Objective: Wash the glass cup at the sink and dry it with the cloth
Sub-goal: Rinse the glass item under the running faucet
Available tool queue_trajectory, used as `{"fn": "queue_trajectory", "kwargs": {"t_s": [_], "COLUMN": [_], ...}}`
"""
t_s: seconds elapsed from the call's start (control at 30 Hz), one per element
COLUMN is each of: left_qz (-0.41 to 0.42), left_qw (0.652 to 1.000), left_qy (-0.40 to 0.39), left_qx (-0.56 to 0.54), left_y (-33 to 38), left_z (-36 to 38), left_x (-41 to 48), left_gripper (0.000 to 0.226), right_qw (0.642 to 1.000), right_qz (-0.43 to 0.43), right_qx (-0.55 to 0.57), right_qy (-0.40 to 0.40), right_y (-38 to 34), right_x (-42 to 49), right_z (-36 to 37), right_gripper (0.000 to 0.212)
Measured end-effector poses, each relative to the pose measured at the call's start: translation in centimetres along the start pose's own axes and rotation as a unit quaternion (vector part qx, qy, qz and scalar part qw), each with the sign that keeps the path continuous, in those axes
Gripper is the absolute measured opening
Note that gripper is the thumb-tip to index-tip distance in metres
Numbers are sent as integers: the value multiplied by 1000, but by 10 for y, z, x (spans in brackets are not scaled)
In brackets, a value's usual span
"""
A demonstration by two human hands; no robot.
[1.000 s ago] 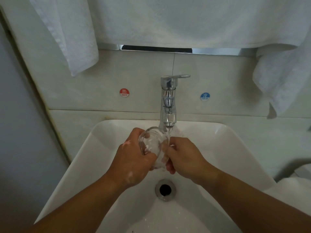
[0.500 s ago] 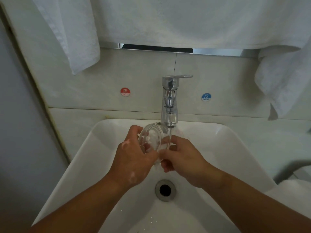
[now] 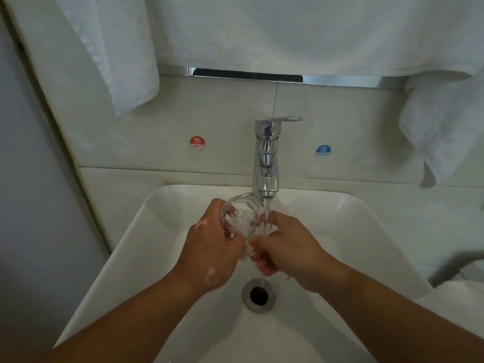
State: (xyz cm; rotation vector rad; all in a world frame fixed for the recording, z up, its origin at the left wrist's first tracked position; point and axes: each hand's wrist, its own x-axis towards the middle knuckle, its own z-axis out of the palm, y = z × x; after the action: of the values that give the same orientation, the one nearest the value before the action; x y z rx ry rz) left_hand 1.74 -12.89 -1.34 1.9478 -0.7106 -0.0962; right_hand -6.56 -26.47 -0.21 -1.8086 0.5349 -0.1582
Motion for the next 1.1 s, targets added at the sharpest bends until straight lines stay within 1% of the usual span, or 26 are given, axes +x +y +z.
{"fn": "queue_trajectory", "kwargs": {"t_s": [0.07,0.13,0.2,0.27,0.3,0.37,0.43,0.5,0.53,0.57,0.6,0.63,0.67,0.7,0.73,0.77,0.8,0.83,0.87,0.93,0.97,1.0,1.07,1.1], "left_qz": [-8,-15,-6,1,2,-2,-11,-20,-20,-19,-13,-9,-8,-14,-14,-18,-25,-36,-40,-35,-45,-53,-65,-69], "left_qw": [1000,1000,1000,1000,1000,1000,999,998,998,997,998,998,998,997,997,995,994,991,989,990,990,991,990,989], "left_qy": [-8,-12,-8,-6,-11,-27,-39,-44,-46,-47,-46,-44,-46,-47,-53,-59,-64,-73,-76,-59,-55,-59,-81,-89], "left_qx": [3,0,-8,-11,-11,-7,-16,-41,-48,-52,-49,-48,-48,-58,-61,-74,-88,-107,-118,-120,-122,-112,-95,-92], "left_y": [-2,0,1,2,1,1,0,0,0,0,0,0,1,1,1,0,0,0,1,1,2,3,2,3], "left_z": [1,0,0,1,1,1,1,0,0,0,0,-1,-1,-1,-1,-1,-1,-1,-1,-3,-5,-5,-4,-4], "left_x": [1,0,-1,-2,-3,-3,-2,-2,-3,-3,-3,-3,-3,-3,-3,-3,-3,-4,-4,-3,-3,-3,-2,-2], "left_gripper": [35,38,43,49,50,50,50,51,50,50,50,50,51,51,51,51,50,49,47,45,46,47,48,49], "right_qw": [992,986,993,1000,1000,998,988,978,978,982,989,993,994,993,990,985,978,976,979,992,994,993,985,983], "right_qz": [-42,-55,-30,-7,-4,-20,-54,-62,-58,-54,-52,-50,-48,-51,-58,-64,-67,-65,-59,-40,-33,-32,-47,-51], "right_qx": [-103,-136,-90,-20,-10,-63,-137,-182,-187,-168,-137,-105,-95,-106,-130,-157,-186,-198,-189,-117,-98,-107,-164,-175], "right_qy": [57,85,64,11,-5,7,47,82,77,61,31,3,-9,-2,16,42,63,69,57,-9,-33,-34,11,33], "right_y": [3,5,4,3,2,4,5,7,7,6,6,5,4,5,6,7,8,8,7,5,4,5,7,8], "right_x": [3,5,6,4,2,4,6,9,9,8,7,5,4,4,6,8,9,9,8,5,4,4,7,8], "right_z": [-1,-1,-1,0,0,-3,-4,-3,-3,-3,-3,-4,-6,-7,-8,-8,-7,-7,-6,-6,-7,-8,-9,-8], "right_gripper": [6,17,22,13,12,19,10,20,22,19,13,12,17,17,12,11,18,24,23,11,17,19,13,17]}}
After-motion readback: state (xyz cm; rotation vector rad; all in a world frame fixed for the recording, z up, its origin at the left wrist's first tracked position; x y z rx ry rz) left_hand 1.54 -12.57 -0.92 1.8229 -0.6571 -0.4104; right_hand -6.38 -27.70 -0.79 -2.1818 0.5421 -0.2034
